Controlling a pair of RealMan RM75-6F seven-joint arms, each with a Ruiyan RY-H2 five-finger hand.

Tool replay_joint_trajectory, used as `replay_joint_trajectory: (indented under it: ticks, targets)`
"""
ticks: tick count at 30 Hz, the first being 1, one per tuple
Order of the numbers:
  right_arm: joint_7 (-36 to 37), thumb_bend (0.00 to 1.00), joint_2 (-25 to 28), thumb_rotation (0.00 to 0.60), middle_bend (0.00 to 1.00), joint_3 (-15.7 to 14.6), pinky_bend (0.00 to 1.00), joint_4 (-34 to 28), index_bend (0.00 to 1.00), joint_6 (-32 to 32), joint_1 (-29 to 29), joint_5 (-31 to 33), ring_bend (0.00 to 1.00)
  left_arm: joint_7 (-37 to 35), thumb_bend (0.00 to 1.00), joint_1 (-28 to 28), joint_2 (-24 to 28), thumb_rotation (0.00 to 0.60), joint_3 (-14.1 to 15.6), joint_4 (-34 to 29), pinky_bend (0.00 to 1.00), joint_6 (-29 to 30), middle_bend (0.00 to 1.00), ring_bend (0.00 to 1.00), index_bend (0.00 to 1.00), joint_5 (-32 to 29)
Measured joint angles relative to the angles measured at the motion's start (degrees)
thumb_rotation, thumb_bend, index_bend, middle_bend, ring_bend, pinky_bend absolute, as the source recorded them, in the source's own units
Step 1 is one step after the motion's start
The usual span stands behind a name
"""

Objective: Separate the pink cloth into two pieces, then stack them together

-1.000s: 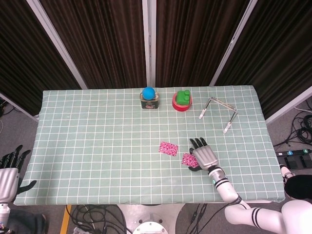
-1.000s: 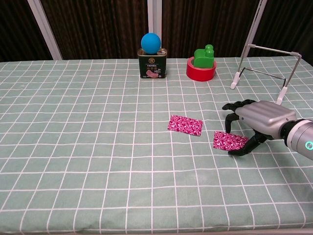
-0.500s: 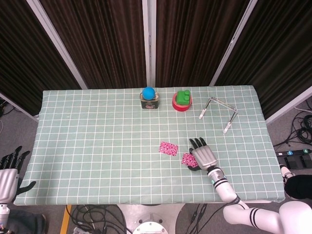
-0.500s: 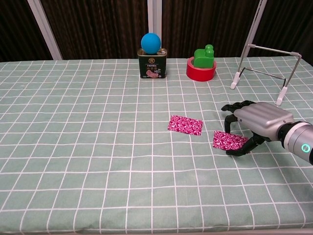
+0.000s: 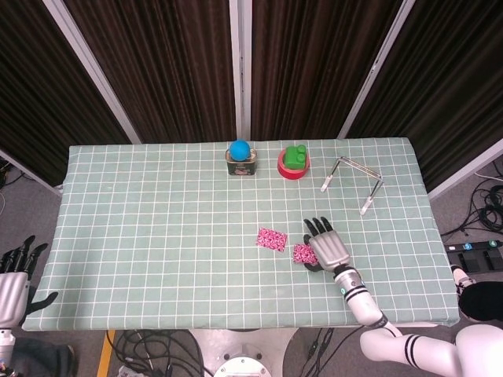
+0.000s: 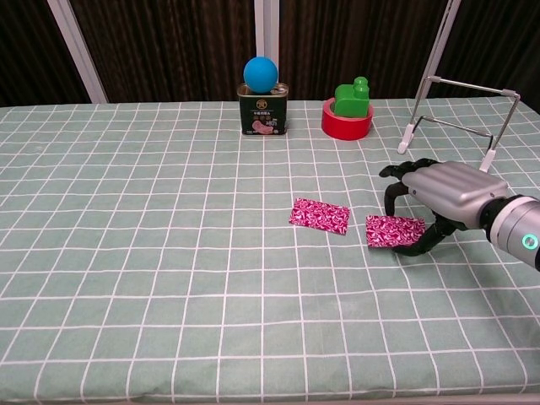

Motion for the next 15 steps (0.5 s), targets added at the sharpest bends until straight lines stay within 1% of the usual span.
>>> replay_joint_trajectory:
  ticks: [4, 7, 11, 15]
  targets:
    - [-0.6, 0.15, 0.1, 0.443, 0.05, 2.1, 0.0, -1.1, 0.41, -0.9, 1.4, 1.5, 0.0, 0.0, 0.06, 0.0, -0.1, 0.6, 0.0, 0.0, 0.16, -0.1, 0.13, 0.13, 0.18, -0.1]
    - [-1.8, 0.15, -1.0, 0.441, 0.05, 4.0, 0.0, -1.3, 0.41, -1.9, 2.9, 4.0, 0.0, 0.0, 0.06, -0.1, -0.1, 0.6, 0.0, 0.0, 0.16, -0.1, 0.13, 0.13, 0.18, 0.1]
    - [-4.4, 0.15, -4.3, 0.438, 0.05, 6.4, 0.0, -0.5, 0.41, -2.9, 5.3, 8.5, 0.0, 0.1, 0.06, -0.1, 0.1, 0.6, -0.1, -0.1, 0.16, -0.1, 0.13, 0.13, 0.18, 0.1]
    - [-7.0, 0.15, -7.7, 0.4, 0.05, 8.4, 0.0, 0.8, 0.4, -3.2, 7.3, 13.3, 0.0, 0.0, 0.06, 0.0, 0.4, 0.6, 0.0, -0.2, 0.16, -0.1, 0.13, 0.13, 0.18, 0.0]
